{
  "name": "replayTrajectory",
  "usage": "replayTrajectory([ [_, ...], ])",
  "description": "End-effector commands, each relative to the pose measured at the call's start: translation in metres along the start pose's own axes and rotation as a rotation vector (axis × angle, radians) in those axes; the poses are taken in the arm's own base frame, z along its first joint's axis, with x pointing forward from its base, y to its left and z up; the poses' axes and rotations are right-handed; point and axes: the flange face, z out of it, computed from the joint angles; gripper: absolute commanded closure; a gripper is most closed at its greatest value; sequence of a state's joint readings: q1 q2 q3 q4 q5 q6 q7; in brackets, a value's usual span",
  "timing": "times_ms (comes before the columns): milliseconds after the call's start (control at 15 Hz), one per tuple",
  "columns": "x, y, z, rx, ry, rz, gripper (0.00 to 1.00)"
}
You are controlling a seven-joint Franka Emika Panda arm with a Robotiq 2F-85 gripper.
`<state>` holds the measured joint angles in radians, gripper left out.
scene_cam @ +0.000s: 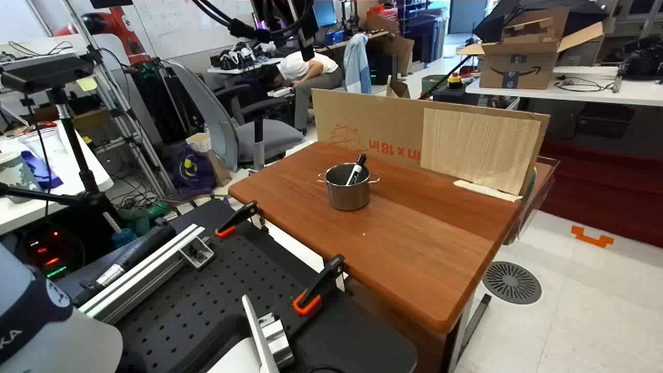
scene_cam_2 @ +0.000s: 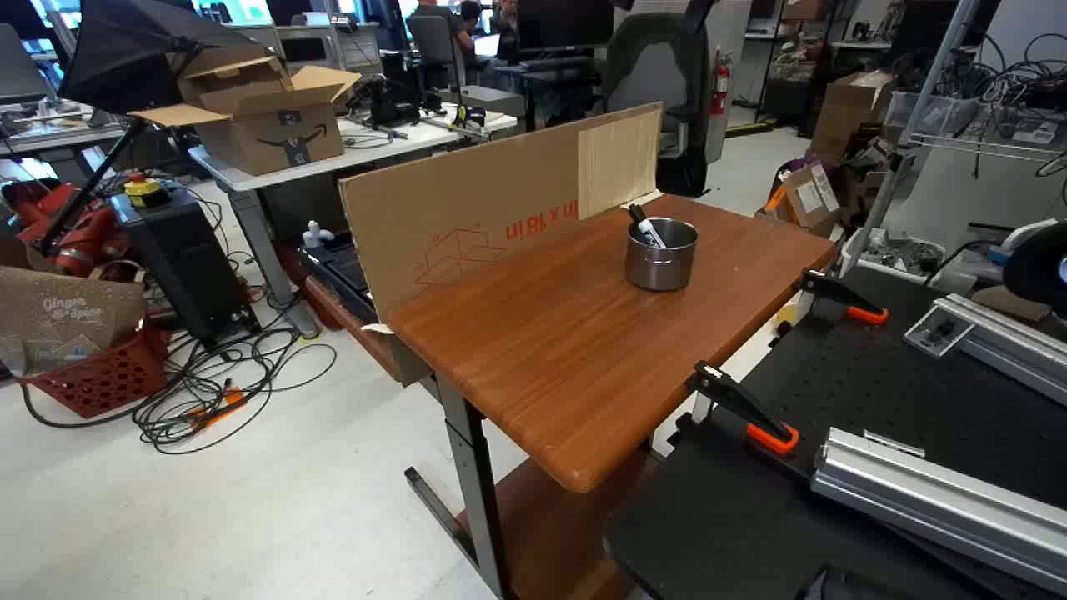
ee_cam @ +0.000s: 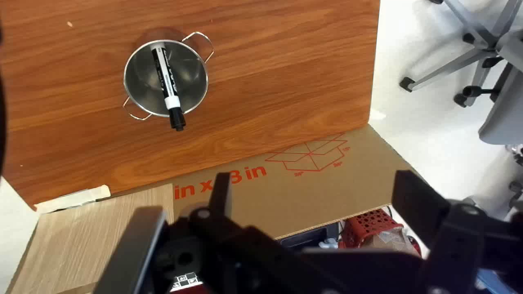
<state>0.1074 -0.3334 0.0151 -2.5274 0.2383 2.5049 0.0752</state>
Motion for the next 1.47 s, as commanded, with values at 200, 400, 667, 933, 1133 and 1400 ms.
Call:
replayTrajectory([
  [200, 0.001, 0.015, 0.013, -0.005, -0.024, 0.008, 0.00],
  [400, -0.003, 0.034, 0.036, -0.016, -0.072, 0.016, 0.00],
  [667, -0.011, 0.059, 0.076, -0.052, -0.158, 0.027, 0.00],
  [933, -0.007, 0.073, 0.103, -0.090, -0.220, 0.009, 0.00],
  [1133, 0.006, 0.078, 0.120, -0.115, -0.232, -0.022, 0.00],
  [1400, 0.025, 0.082, 0.147, -0.139, -0.252, -0.074, 0.00],
])
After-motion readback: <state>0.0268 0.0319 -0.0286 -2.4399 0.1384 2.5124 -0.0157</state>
